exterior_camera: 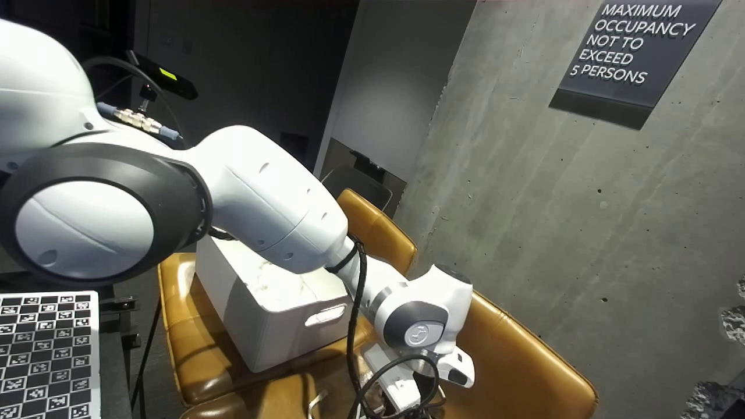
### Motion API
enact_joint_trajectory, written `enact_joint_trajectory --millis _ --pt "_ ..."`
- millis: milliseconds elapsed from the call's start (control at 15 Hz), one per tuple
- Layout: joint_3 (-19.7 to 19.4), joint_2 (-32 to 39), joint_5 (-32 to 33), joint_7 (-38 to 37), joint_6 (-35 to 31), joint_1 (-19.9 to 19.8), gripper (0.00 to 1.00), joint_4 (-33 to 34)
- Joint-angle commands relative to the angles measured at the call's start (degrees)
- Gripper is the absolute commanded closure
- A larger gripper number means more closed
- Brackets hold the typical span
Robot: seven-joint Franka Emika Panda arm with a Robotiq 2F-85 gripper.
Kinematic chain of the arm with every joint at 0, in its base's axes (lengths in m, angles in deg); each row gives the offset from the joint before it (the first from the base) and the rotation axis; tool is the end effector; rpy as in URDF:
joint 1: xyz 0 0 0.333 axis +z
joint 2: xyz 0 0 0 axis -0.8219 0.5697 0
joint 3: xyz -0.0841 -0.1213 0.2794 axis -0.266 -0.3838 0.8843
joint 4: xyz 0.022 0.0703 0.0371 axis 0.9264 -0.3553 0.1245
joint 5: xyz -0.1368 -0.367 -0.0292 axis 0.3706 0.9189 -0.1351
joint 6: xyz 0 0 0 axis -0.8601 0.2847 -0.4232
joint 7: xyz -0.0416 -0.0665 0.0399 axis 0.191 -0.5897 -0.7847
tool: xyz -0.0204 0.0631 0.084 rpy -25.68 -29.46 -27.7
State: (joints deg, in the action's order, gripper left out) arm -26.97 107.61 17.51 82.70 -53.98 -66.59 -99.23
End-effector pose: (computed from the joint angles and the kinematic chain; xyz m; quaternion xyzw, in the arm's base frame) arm 0.7437 -0.2324 0.0621 0.9903 -0.1011 -0.0214 0.0925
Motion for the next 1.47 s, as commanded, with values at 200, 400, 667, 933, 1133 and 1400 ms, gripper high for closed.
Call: enact_joint_trajectory --millis 200,400,667,933,1133,1400 --pt "-2.14 0.94 0.67 -1.87 0.48 -0.13 0.87 1.62" --pt "-3.42 0.14 0.82 -2.80 -0.25 0.35 1.00 0.54" --pt "-4.11 -6.12 -0.04 -4.88 0.96 1.67 0.99 -4.47" --pt "-3.56 -13.77 -0.53 -5.79 1.39 2.99 0.99 -7.01" --pt "-3.67 -20.11 -0.47 -7.04 2.44 4.48 0.99 -8.17" --pt "-3.81 -28.87 -0.22 -7.73 4.39 6.16 0.99 -11.18"
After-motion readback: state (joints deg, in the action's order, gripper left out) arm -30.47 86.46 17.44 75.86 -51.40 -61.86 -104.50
